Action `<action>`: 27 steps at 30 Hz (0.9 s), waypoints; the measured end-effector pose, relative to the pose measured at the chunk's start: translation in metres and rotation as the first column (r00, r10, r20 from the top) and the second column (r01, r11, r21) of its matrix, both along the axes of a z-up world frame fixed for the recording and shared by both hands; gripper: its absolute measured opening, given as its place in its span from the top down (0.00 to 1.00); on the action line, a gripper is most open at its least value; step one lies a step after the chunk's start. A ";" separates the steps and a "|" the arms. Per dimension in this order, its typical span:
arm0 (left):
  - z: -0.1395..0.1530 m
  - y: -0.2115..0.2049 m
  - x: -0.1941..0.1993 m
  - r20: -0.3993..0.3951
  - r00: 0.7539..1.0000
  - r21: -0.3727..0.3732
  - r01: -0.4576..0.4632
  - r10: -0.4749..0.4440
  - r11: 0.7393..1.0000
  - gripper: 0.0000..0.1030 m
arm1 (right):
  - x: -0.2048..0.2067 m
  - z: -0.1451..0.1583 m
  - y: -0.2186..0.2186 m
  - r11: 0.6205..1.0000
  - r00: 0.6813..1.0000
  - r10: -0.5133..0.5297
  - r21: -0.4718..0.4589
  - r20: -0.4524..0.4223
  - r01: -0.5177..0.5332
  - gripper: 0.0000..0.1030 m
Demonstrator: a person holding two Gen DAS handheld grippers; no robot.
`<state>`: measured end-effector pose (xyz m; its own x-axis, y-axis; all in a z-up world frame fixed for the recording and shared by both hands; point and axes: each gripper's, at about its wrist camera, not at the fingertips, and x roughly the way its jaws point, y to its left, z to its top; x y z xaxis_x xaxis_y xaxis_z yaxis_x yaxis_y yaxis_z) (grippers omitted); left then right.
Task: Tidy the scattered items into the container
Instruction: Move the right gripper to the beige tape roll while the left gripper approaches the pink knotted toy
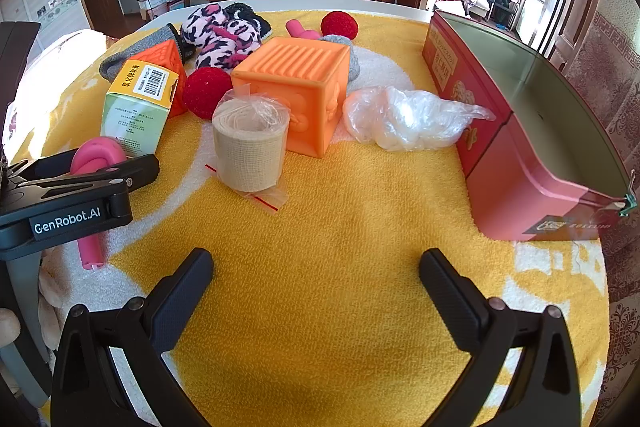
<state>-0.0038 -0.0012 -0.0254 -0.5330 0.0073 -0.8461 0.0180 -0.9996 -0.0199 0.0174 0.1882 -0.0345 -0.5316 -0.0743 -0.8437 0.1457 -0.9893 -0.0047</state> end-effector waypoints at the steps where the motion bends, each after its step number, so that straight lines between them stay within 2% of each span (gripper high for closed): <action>1: 0.000 0.000 -0.002 0.001 1.000 0.002 0.002 -0.002 1.000 0.00 | 0.000 0.000 0.000 1.000 1.000 0.000 0.000 0.000 0.000 0.00; 23: 0.002 -0.005 -0.005 -0.005 0.998 0.033 0.060 -0.060 0.998 0.00 | 0.000 0.000 0.000 1.000 1.000 -0.002 -0.003 -0.001 0.002 0.00; 27: 0.005 -0.011 -0.003 -0.021 0.998 0.086 0.055 -0.054 0.995 0.00 | 0.001 0.004 0.008 0.997 1.000 -0.008 -0.073 -0.012 0.007 0.00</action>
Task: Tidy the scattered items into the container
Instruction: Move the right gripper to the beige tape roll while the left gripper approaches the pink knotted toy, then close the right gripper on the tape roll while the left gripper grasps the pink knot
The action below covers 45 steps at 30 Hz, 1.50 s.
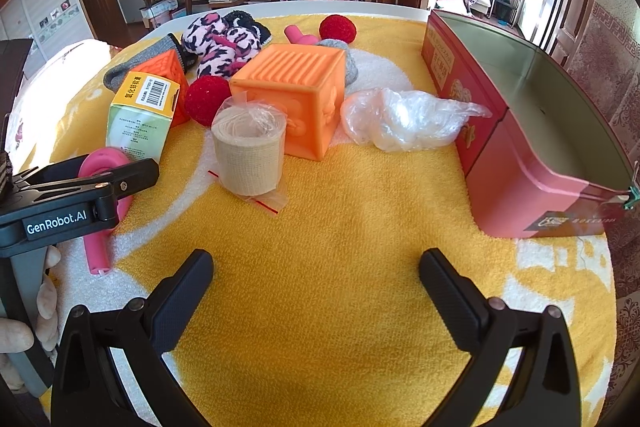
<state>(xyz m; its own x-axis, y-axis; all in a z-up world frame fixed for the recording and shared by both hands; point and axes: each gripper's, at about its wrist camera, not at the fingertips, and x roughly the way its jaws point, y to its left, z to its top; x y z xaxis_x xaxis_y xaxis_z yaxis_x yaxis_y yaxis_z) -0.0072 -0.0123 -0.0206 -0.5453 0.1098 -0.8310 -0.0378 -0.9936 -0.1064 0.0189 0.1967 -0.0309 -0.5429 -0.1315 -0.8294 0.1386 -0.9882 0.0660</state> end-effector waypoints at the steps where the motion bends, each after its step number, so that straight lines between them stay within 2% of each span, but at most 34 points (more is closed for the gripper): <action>1: 0.001 -0.002 0.002 -0.010 1.000 0.019 -0.007 0.007 1.000 0.00 | 0.001 0.001 0.004 1.000 1.000 -0.004 -0.029 -0.004 0.004 0.00; 2: 0.002 -0.005 0.005 -0.021 1.000 0.033 -0.015 0.016 0.999 0.00 | 0.004 0.003 0.011 0.997 1.000 -0.009 -0.081 -0.013 0.007 0.00; 7: 0.019 -0.018 0.019 -0.122 0.991 0.093 -0.046 0.058 0.995 0.00 | 0.012 0.011 0.023 0.978 0.999 -0.006 -0.209 -0.047 -0.004 0.00; 11: 0.033 -0.026 0.029 -0.190 0.978 0.129 -0.058 0.082 0.990 0.00 | 0.017 0.023 0.024 0.962 0.996 -0.006 -0.271 -0.092 -0.019 0.00; 16: 0.041 -0.030 0.037 -0.224 0.971 0.159 -0.048 0.084 0.986 0.00 | 0.013 0.043 0.013 0.970 0.989 0.020 -0.235 -0.148 -0.055 0.00; 20: 0.043 -0.033 0.048 -0.249 0.964 0.128 -0.058 0.089 0.990 0.00 | 0.008 0.050 0.006 0.970 0.984 0.032 -0.230 -0.176 -0.073 0.00; 23: 0.039 -0.028 0.057 -0.265 0.962 0.064 -0.054 0.069 0.996 0.00 | 0.003 0.047 0.006 0.970 0.986 0.014 -0.237 -0.167 -0.054 0.01; 24: 0.039 -0.027 0.058 -0.267 0.962 0.068 -0.035 0.052 0.997 0.00 | 0.001 0.046 0.006 0.969 0.987 0.005 -0.244 -0.161 -0.045 0.02; 31: 0.038 -0.013 0.057 -0.262 0.965 0.036 0.039 -0.028 0.999 0.00 | -0.015 0.036 0.008 0.961 0.994 -0.026 -0.275 -0.105 -0.004 0.24; 35: 0.036 -0.020 0.055 -0.250 0.968 0.067 0.023 -0.005 0.998 0.00 | -0.021 0.032 0.007 0.956 0.996 -0.030 -0.293 -0.080 0.005 0.32; 41: 0.029 -0.051 0.052 -0.214 0.968 0.182 -0.089 0.128 0.979 0.00 | -0.028 0.027 -0.004 0.966 0.997 -0.015 -0.260 -0.074 -0.005 0.33; 45: 0.028 -0.050 0.051 -0.207 0.970 0.184 -0.085 0.123 0.979 0.00 | -0.036 0.023 -0.014 0.973 0.998 -0.006 -0.229 -0.059 -0.007 0.40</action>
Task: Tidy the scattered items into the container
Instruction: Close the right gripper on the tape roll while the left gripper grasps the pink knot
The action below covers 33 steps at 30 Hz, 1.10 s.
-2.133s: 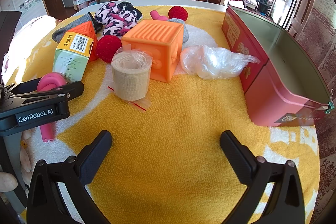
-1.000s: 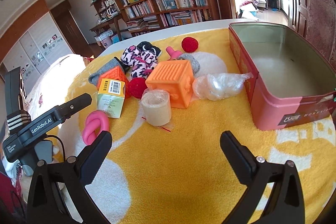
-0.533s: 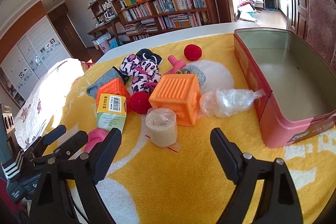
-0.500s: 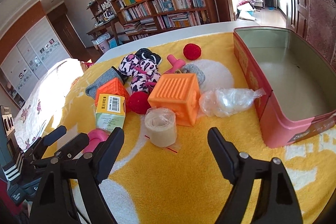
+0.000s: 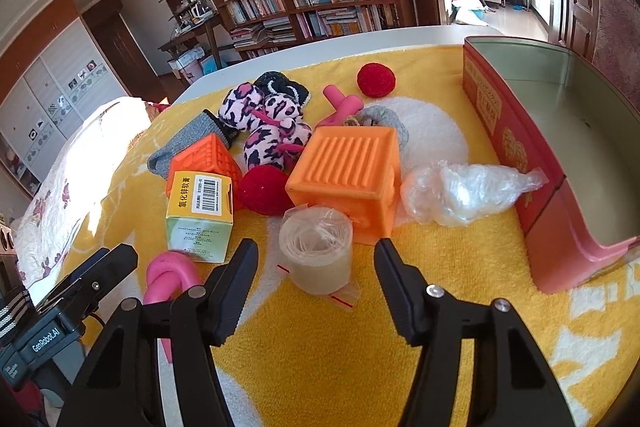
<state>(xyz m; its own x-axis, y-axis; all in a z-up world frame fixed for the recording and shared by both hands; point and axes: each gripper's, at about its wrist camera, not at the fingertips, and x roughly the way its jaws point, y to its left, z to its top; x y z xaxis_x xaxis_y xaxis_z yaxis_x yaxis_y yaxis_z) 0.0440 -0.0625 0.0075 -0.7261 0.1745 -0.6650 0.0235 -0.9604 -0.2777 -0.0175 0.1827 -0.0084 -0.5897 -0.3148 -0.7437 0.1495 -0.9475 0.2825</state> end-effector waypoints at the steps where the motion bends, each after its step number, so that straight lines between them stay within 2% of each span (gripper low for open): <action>1: 0.001 0.002 0.000 -0.004 1.000 -0.007 0.005 -0.005 1.000 0.00 | -0.002 -0.002 -0.002 1.000 1.000 0.004 0.005 0.006 -0.004 0.44; 4: 0.002 0.006 0.002 -0.015 1.000 -0.016 0.024 -0.024 1.000 0.00 | -0.006 -0.008 -0.007 1.000 0.999 0.021 0.011 0.024 -0.021 0.59; 9: 0.003 0.014 0.002 -0.018 0.998 -0.019 0.066 -0.066 0.998 0.00 | 0.001 -0.005 0.005 1.000 1.000 -0.015 -0.026 -0.011 0.014 0.60; 14: 0.003 0.031 -0.001 -0.001 0.991 -0.054 0.133 -0.133 0.990 0.00 | 0.010 0.006 0.024 0.994 0.994 -0.083 -0.074 -0.070 0.077 0.61; 17: -0.002 0.039 -0.006 0.036 0.985 -0.056 0.168 -0.167 0.984 0.00 | 0.019 0.017 0.025 0.994 0.986 -0.099 -0.054 -0.134 0.093 0.61; 23: -0.016 0.041 -0.021 0.126 0.979 -0.041 0.169 -0.162 0.985 0.01 | 0.030 0.030 0.026 0.993 0.968 -0.120 -0.040 -0.218 0.114 0.61; 25: -0.018 0.044 -0.021 0.134 0.975 -0.044 0.184 -0.176 0.982 0.05 | 0.029 0.031 0.029 0.991 0.968 -0.133 -0.052 -0.214 0.125 0.61; 28: -0.020 0.053 -0.022 0.154 0.965 -0.058 0.223 -0.212 0.973 0.34 | 0.030 0.031 0.032 0.988 0.964 -0.152 -0.055 -0.217 0.144 0.61; 29: -0.021 0.055 -0.022 0.159 0.963 -0.060 0.231 -0.219 0.971 0.46 | 0.030 0.031 0.032 0.988 0.962 -0.156 -0.050 -0.224 0.148 0.61; 32: -0.020 0.054 -0.020 0.153 0.963 -0.050 0.230 -0.220 0.972 0.48 | 0.033 0.034 0.032 0.987 0.957 -0.158 -0.045 -0.243 0.152 0.61; 33: -0.020 0.053 -0.020 0.153 0.964 -0.044 0.226 -0.217 0.973 0.56 | 0.034 0.035 0.032 0.987 0.956 -0.159 -0.046 -0.247 0.152 0.61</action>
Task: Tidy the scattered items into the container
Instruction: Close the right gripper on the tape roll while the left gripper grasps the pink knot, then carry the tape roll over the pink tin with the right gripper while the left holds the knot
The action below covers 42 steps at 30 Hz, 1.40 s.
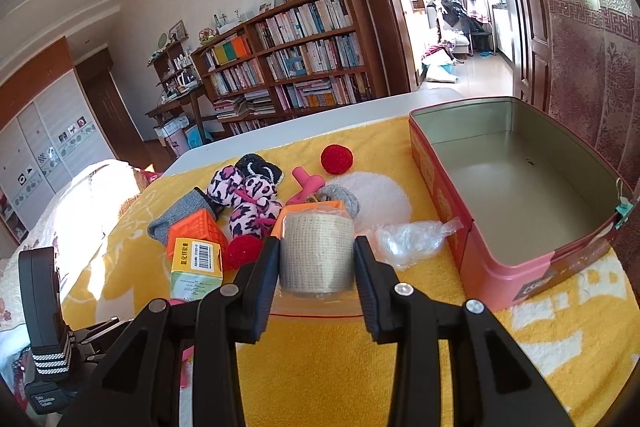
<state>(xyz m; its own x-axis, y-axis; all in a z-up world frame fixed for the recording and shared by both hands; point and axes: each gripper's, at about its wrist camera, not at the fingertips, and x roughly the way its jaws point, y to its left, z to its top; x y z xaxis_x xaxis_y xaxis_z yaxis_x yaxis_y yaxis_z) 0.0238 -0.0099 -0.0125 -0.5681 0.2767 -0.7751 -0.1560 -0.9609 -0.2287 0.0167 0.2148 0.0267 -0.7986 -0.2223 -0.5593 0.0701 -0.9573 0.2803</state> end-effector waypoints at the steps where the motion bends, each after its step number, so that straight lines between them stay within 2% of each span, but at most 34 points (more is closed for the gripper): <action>1: 0.000 -0.001 0.001 0.002 1.000 0.005 -0.004 0.004 1.000 0.61 | 0.001 0.001 0.000 1.000 1.000 0.000 -0.001 -0.003 0.000 0.61; 2: 0.000 -0.001 0.000 0.004 1.000 0.008 -0.007 0.007 1.000 0.64 | 0.001 0.001 0.001 1.000 1.000 0.000 -0.003 -0.005 0.000 0.61; 9: 0.004 0.004 0.010 -0.003 1.000 0.016 -0.005 0.005 1.000 0.64 | 0.001 0.000 0.004 1.000 1.000 -0.008 -0.022 -0.002 0.008 0.61; 17: 0.012 0.005 0.016 -0.031 0.999 -0.010 -0.030 0.030 0.999 0.64 | 0.002 0.000 0.002 1.000 1.000 0.003 -0.014 0.002 -0.003 0.61; 24: 0.025 0.004 0.022 -0.096 0.994 -0.065 -0.068 0.061 0.996 0.64 | 0.002 -0.001 0.001 1.000 1.000 0.007 -0.009 0.008 -0.007 0.61; 31: 0.032 0.006 0.027 -0.128 0.989 -0.088 -0.079 0.068 0.993 0.64 | 0.002 -0.003 0.001 1.000 1.000 0.005 -0.007 0.015 -0.005 0.61; 38: 0.036 0.006 0.027 -0.133 0.989 -0.073 -0.077 0.067 0.994 0.64 | 0.003 -0.003 0.004 1.000 1.000 0.003 -0.019 0.020 -0.003 0.61; 42: 0.045 0.008 0.024 -0.143 0.988 -0.051 -0.062 0.054 0.997 0.64 | 0.003 0.000 0.018 0.998 1.000 -0.011 -0.057 0.025 0.012 0.61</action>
